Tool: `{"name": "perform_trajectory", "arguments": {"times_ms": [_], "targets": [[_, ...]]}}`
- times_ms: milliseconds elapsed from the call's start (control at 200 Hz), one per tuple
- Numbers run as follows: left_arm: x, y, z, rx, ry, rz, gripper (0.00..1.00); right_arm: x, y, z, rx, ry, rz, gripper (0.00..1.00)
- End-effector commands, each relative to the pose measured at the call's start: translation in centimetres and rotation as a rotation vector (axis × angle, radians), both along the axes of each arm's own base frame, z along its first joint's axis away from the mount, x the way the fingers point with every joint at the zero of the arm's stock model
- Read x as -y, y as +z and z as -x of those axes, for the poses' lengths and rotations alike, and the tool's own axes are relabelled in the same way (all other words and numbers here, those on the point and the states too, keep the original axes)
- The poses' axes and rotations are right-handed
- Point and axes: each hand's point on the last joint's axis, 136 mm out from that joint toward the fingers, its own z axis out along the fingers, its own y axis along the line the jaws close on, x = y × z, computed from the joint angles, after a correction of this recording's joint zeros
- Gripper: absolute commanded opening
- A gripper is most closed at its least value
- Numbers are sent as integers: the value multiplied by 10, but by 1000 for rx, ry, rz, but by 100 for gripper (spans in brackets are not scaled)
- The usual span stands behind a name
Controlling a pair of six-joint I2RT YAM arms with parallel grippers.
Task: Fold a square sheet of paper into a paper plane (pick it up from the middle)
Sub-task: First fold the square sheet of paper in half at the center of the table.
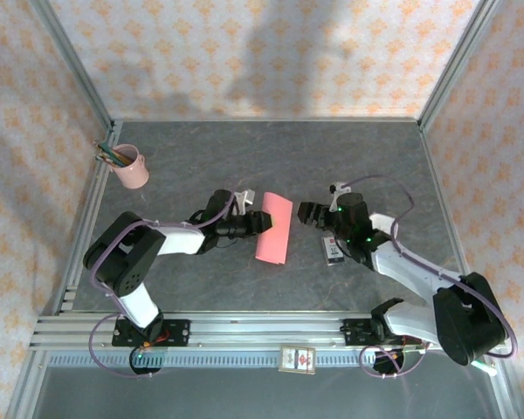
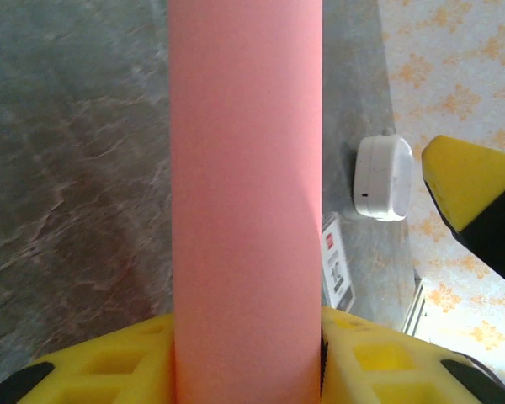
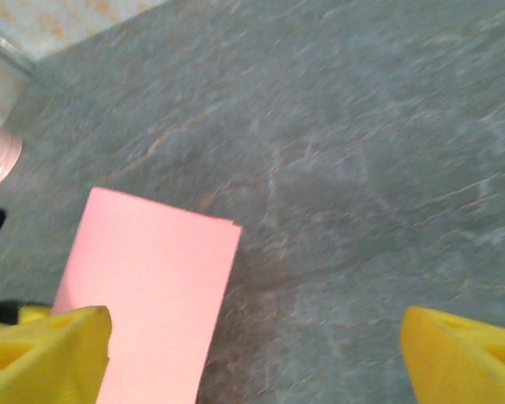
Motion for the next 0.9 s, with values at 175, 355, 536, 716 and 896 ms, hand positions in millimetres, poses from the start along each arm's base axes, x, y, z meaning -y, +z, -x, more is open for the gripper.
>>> {"name": "perform_trajectory", "arguments": {"times_ms": [175,355,536,716,896], "targets": [[-13,-18,1,-1,6,6,41,-58,-15,19,-101,205,-91,44],[-25,-32,3,-16,37,-31,41,-84,-33,22,-145,257,-62,21],[-32,-38,4,-15,62,-55,41,-104,-46,18,-162,281,-39,15],[-36,-43,5,-17,73,-67,41,-107,-65,8,-185,263,-5,12],[-38,-45,7,-18,75,-76,43,-113,-80,2,-211,262,0,11]]}}
